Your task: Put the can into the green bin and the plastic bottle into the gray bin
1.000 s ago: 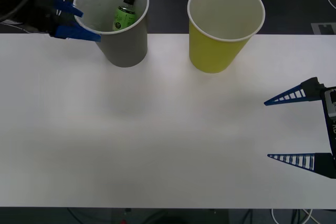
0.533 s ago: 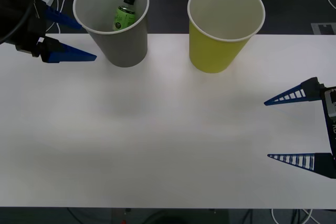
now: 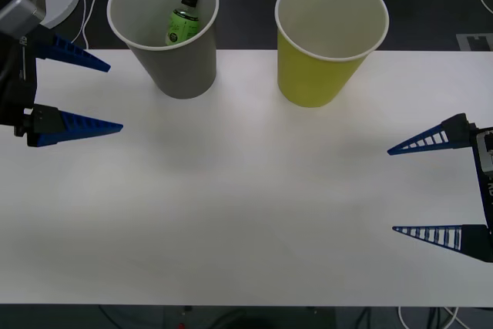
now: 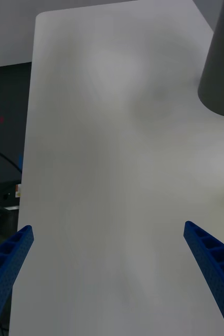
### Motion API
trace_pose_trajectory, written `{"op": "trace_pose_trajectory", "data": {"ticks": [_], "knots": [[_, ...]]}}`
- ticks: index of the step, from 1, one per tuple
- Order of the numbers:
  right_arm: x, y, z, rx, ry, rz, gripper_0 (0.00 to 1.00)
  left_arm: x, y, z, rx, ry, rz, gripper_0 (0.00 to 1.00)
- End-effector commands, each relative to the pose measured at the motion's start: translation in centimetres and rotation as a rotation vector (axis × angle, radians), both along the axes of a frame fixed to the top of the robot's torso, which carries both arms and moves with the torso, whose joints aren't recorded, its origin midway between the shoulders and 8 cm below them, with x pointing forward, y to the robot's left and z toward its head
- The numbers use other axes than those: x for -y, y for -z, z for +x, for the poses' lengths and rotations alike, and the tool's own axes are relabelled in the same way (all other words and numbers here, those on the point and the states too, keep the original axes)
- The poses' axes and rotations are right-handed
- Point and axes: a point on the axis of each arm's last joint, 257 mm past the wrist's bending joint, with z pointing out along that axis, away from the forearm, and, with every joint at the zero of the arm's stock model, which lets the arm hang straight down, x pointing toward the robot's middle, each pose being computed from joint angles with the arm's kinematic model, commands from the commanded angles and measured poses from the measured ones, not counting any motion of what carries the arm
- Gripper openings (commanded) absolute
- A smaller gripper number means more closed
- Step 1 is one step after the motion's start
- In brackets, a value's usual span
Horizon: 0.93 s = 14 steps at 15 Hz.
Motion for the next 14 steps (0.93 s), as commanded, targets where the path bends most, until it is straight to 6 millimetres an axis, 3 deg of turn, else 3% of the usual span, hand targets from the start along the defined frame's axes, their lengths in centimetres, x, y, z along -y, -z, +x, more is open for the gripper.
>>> {"op": "trace_pose_trajectory", "data": {"ticks": [1,14], "knots": [[0.0,0.0,0.0,0.0,0.0,0.0,1.0,-0.1,0.9,-2.0,0.019,0.027,0.011,1.0],[0.0,0.0,0.0,0.0,0.0,0.0,1.0,-1.6,4.9,-7.7,0.096,0.187,0.082,1.0]]}}
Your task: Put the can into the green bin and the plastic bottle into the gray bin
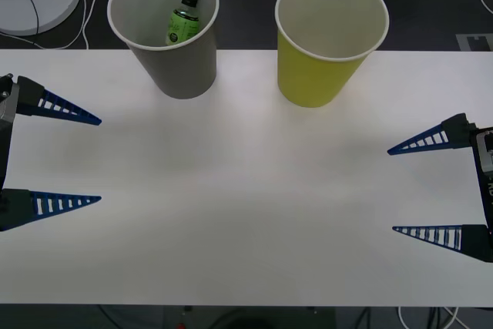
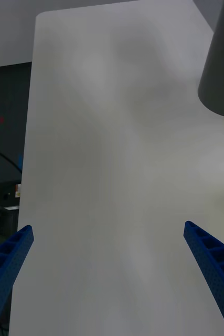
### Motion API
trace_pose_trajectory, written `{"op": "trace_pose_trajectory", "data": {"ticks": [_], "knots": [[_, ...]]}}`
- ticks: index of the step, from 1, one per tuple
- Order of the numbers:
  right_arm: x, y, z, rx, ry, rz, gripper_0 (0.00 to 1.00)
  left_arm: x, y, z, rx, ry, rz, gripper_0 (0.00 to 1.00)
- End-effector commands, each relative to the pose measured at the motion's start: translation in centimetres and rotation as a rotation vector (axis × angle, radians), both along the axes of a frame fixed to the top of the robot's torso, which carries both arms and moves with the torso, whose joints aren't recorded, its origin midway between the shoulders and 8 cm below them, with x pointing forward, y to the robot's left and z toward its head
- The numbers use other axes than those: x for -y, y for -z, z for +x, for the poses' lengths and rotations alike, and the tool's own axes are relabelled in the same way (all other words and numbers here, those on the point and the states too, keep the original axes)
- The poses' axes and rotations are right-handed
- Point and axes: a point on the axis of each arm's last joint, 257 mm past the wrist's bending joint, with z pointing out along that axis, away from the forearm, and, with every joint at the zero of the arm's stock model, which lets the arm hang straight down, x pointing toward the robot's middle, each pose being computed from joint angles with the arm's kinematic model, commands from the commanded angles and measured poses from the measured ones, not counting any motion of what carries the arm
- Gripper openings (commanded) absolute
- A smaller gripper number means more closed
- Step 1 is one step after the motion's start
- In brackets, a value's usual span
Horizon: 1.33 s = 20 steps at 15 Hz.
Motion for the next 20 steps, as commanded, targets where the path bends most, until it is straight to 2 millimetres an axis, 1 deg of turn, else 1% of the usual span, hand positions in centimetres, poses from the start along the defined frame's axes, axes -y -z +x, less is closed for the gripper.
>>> {"op": "trace_pose_trajectory", "data": {"ticks": [1,4,7,20], "knots": [[0.0,0.0,0.0,0.0,0.0,0.0,1.0,-0.3,0.7,-0.9,0.011,0.02,0.01,1.0],[0.0,0.0,0.0,0.0,0.0,0.0,1.0,-0.3,1.3,-1.9,-0.001,0.043,0.008,1.0],[0.0,0.0,0.0,0.0,0.0,0.0,1.0,-0.4,1.2,-2.6,-0.012,0.068,0.014,1.0],[0.0,0.0,0.0,0.0,0.0,0.0,1.0,0.0,1.0,-2.4,0.0,0.065,-0.017,1.0]]}}
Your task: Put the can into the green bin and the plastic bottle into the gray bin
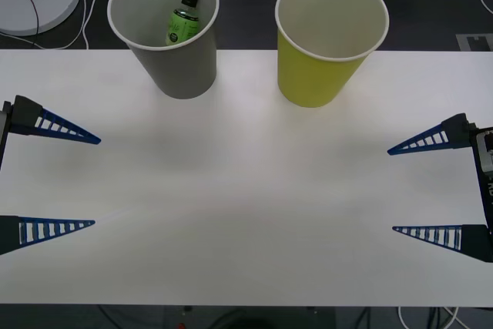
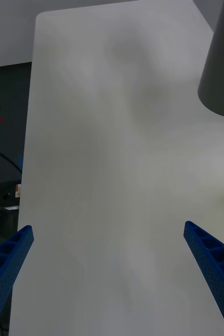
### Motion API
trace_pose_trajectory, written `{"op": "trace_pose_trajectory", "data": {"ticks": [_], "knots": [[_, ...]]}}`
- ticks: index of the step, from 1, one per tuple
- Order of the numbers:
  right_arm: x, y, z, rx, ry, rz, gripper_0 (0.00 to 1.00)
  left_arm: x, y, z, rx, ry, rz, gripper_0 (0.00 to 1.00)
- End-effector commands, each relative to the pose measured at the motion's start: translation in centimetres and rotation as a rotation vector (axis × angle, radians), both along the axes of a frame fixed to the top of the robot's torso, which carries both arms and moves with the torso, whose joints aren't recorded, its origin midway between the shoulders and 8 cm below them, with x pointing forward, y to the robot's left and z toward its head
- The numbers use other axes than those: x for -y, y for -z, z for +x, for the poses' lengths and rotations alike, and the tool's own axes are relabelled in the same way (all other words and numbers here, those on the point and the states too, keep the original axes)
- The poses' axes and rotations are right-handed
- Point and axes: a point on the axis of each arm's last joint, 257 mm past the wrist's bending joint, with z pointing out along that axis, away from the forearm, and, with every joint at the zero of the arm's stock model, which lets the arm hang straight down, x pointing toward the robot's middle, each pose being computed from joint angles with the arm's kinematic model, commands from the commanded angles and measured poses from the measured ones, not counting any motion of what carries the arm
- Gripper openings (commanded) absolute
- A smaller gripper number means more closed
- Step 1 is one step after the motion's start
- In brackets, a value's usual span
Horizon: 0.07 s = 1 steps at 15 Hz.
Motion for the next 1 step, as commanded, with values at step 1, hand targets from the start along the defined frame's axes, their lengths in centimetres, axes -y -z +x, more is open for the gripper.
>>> {"op": "trace_pose_trajectory", "data": {"ticks": [1], "knots": [[0.0,0.0,0.0,0.0,0.0,0.0,1.0,0.03,0.02,-0.02,-0.001,0.001,-0.001,1.0]]}}
